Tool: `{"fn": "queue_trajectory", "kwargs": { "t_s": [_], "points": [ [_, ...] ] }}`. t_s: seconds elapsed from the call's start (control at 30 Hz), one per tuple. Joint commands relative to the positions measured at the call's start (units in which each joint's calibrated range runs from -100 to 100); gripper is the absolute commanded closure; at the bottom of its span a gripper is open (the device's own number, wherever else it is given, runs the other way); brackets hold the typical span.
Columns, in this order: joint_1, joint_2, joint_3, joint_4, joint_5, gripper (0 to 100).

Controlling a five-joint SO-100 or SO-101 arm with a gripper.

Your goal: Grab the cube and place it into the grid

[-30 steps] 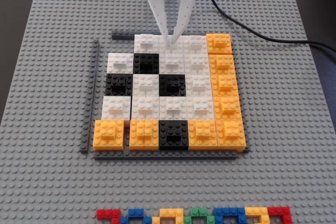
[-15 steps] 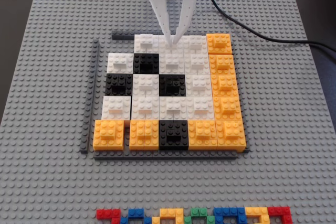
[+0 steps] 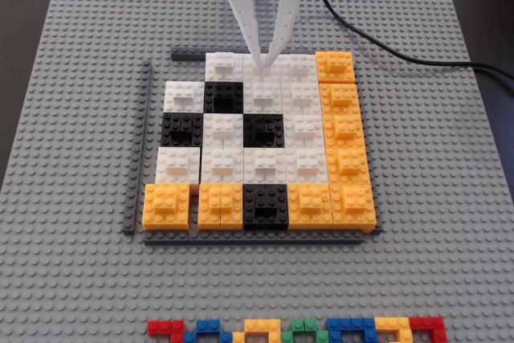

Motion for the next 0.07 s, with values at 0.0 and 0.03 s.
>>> {"fn": "queue_trajectory", "kwargs": {
  "t_s": [0.0, 0.03],
  "points": [
    [-0.24, -2.04, 0.53, 0.17, 0.0, 100],
    [-0.24, -2.04, 0.53, 0.17, -0.05, 100]
  ]
}}
